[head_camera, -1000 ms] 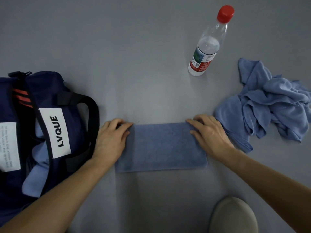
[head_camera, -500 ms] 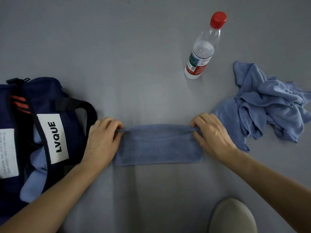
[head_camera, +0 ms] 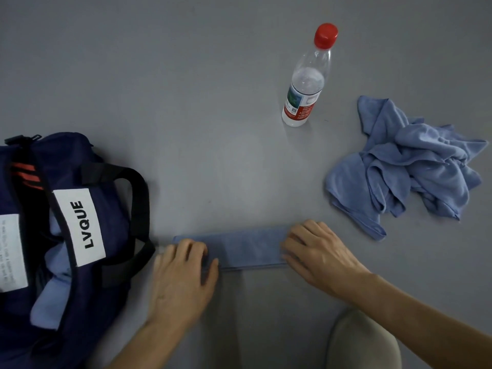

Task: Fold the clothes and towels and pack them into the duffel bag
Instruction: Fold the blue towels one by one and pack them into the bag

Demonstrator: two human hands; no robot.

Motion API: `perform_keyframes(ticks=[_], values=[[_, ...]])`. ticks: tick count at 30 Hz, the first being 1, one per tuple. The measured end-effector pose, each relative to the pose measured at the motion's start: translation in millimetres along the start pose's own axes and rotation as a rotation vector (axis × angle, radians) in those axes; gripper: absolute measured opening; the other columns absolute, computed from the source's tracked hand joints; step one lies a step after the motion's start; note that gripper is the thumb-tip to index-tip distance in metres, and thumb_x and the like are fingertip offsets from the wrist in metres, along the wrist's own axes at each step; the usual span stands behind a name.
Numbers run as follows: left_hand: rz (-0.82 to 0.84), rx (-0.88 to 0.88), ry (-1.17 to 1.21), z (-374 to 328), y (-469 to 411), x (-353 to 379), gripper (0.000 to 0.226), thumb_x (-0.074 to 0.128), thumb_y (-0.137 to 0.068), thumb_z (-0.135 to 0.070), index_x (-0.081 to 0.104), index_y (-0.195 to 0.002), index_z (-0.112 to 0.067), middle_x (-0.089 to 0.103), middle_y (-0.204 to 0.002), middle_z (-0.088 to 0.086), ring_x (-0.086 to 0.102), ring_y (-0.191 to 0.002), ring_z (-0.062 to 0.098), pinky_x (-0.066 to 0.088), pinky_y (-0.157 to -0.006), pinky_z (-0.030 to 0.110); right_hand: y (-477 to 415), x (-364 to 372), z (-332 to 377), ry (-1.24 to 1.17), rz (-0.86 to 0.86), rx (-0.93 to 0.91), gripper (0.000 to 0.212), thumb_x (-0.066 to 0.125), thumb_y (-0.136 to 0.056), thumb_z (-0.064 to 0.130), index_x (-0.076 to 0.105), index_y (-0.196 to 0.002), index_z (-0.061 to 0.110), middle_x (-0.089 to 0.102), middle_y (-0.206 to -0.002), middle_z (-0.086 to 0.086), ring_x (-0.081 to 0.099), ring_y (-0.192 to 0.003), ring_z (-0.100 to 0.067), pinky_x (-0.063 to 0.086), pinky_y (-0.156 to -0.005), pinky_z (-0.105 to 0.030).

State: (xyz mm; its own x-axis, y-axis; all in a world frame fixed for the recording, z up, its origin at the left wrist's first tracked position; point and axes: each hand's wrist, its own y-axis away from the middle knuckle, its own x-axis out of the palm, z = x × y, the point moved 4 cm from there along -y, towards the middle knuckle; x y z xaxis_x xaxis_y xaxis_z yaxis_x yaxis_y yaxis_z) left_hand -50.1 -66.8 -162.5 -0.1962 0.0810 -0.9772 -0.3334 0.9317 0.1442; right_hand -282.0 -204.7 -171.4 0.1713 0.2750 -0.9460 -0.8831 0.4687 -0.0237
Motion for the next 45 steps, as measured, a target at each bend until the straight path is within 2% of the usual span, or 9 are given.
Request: perform_keyframes(ticks=[4,7,12,16,20,30,37,41,45], values=[[-0.005,-0.353,0.230,-33,2,28,0.065,0.039,-0.092,-0.050,0.043,-0.145,-0.013,0.038,-0.154,0.019,0.036,-0.139,0.042,0.034,-0.110,0.055,-5,21,-3,0.004,0.114,-0.048,0.047,0.066,-0.082,0.017,0.060,-0.128,0.029,0.049,-0.146,-0.010,0.050,-0.127,-0.031,0.045,-0.099,-0.042],[0.039,-0.530,0.322,-38,-13,60,0.081,0.021,-0.095,-0.060,0.017,-0.159,-0.010,0.013,-0.164,0.026,0.009,-0.152,0.039,0.012,-0.120,0.062,3,27,-9,0.018,0.166,-0.007,0.050,0.066,-0.084,0.023,0.057,-0.132,0.032,0.049,-0.147,-0.009,0.054,-0.123,-0.030,0.047,-0.098,-0.041],[0.013,-0.027,0.132,-30,-80,71,0.071,0.027,-0.099,-0.055,0.028,-0.157,-0.014,0.020,-0.164,0.020,0.012,-0.153,0.036,0.004,-0.121,0.056,16,23,-6,-0.106,0.184,0.097,0.042,0.046,-0.094,0.042,0.057,-0.133,0.034,0.061,-0.108,0.001,0.064,-0.084,-0.022,0.054,-0.070,-0.032],[0.076,0.427,-0.106,-30,-139,60,0.070,0.020,-0.101,-0.060,0.018,-0.160,-0.023,0.015,-0.166,0.017,0.008,-0.154,0.033,0.006,-0.124,0.051,29,40,21,-0.214,0.292,-0.031,0.068,0.063,-0.084,0.022,0.037,-0.146,0.033,0.065,-0.105,-0.004,0.067,-0.078,-0.028,0.052,-0.060,-0.032],[-0.051,0.338,-0.052,-57,-138,44,0.069,0.042,-0.101,-0.051,0.023,-0.159,-0.020,0.017,-0.165,0.017,0.012,-0.153,0.036,0.010,-0.123,0.054,29,54,39,-0.054,0.210,-0.110,0.090,0.082,-0.063,0.022,0.042,-0.143,0.033,0.052,-0.098,0.001,0.062,-0.070,-0.021,0.049,-0.052,-0.027],[0.056,0.355,-0.009,-57,-72,79,0.068,0.024,-0.103,-0.051,0.014,-0.161,-0.016,0.002,-0.169,0.009,-0.003,-0.156,0.025,0.012,-0.122,0.057,18,42,32,-0.012,0.024,-0.213,0.026,0.061,-0.091,0.027,0.066,-0.116,0.028,0.057,-0.134,0.000,0.057,-0.104,-0.023,0.048,-0.079,-0.035],[-0.026,0.199,0.556,-49,-45,23,0.044,0.041,-0.102,-0.042,0.064,-0.132,-0.021,0.064,-0.128,-0.004,0.059,-0.118,0.016,0.044,-0.101,0.030,-16,45,19,-0.572,0.143,0.363,0.029,0.058,-0.085,0.047,0.059,-0.077,0.019,0.053,-0.067,0.009,0.046,-0.072,-0.012,0.036,-0.068,-0.025],[0.211,0.038,0.732,-44,-20,25,0.053,0.062,-0.089,-0.059,0.055,-0.138,-0.039,0.060,-0.128,-0.030,0.054,-0.116,-0.015,0.042,-0.097,0.008,-31,46,16,-0.654,0.177,0.575,0.039,0.062,-0.086,0.045,0.047,-0.065,0.015,0.043,-0.056,0.003,0.041,-0.060,-0.011,0.035,-0.061,-0.030],[0.161,-0.095,0.770,-38,-29,34,0.043,0.068,-0.092,-0.036,0.054,-0.133,-0.041,0.066,-0.119,-0.025,0.060,-0.107,-0.010,0.047,-0.089,0.012,-46,44,14,-0.654,0.165,0.798,0.045,0.064,-0.091,0.046,0.044,-0.062,0.018,0.047,-0.056,0.003,0.048,-0.065,-0.019,0.033,-0.060,-0.032]])
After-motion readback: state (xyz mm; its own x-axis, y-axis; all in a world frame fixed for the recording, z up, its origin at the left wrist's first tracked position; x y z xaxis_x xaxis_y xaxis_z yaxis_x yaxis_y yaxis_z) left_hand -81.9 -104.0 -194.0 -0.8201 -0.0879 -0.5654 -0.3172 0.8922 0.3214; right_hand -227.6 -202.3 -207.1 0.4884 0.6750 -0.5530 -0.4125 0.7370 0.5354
